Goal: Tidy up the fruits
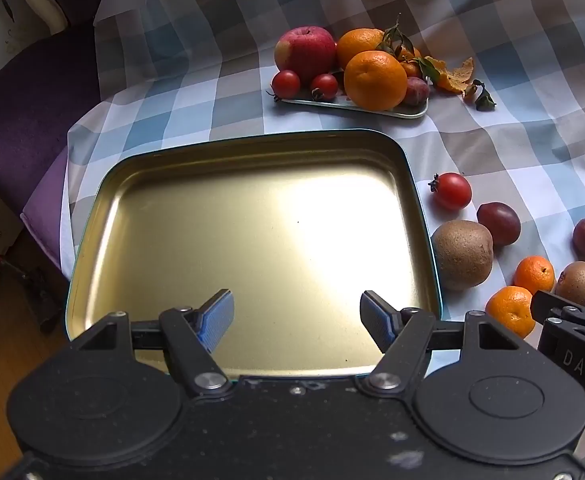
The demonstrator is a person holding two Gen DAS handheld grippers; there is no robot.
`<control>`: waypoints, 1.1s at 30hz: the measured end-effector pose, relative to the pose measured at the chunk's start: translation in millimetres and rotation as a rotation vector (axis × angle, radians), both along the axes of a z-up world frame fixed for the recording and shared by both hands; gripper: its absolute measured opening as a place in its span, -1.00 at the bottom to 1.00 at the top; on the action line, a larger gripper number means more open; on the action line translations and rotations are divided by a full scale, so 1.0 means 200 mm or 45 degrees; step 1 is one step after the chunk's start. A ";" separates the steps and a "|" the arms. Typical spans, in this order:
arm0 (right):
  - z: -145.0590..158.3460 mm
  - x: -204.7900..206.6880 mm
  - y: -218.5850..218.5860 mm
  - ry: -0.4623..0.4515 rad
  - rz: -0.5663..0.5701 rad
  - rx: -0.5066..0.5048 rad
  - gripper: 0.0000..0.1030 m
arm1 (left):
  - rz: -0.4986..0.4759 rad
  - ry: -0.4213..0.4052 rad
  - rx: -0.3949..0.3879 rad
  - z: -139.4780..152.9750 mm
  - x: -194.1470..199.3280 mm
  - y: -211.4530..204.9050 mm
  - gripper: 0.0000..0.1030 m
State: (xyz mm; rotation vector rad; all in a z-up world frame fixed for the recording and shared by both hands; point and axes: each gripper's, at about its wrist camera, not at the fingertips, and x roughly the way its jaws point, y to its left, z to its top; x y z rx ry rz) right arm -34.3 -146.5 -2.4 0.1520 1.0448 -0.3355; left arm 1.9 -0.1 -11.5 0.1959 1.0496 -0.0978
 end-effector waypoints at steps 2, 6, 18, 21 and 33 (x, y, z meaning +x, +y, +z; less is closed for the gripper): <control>0.00 0.00 0.00 -0.003 -0.001 -0.001 0.11 | -0.001 0.004 0.002 0.00 0.00 0.00 0.42; -0.01 0.01 -0.01 0.002 -0.001 0.001 0.11 | -0.001 0.006 0.002 0.00 0.00 -0.01 0.42; -0.01 0.00 0.01 0.013 0.000 0.005 0.11 | -0.004 0.026 0.001 -0.02 0.01 -0.01 0.42; -0.01 0.00 0.00 0.019 0.002 0.006 0.11 | -0.003 0.028 0.001 -0.02 0.01 -0.01 0.42; -0.02 0.00 0.00 -0.055 -0.003 -0.018 0.11 | -0.011 0.027 -0.004 -0.02 0.00 -0.02 0.42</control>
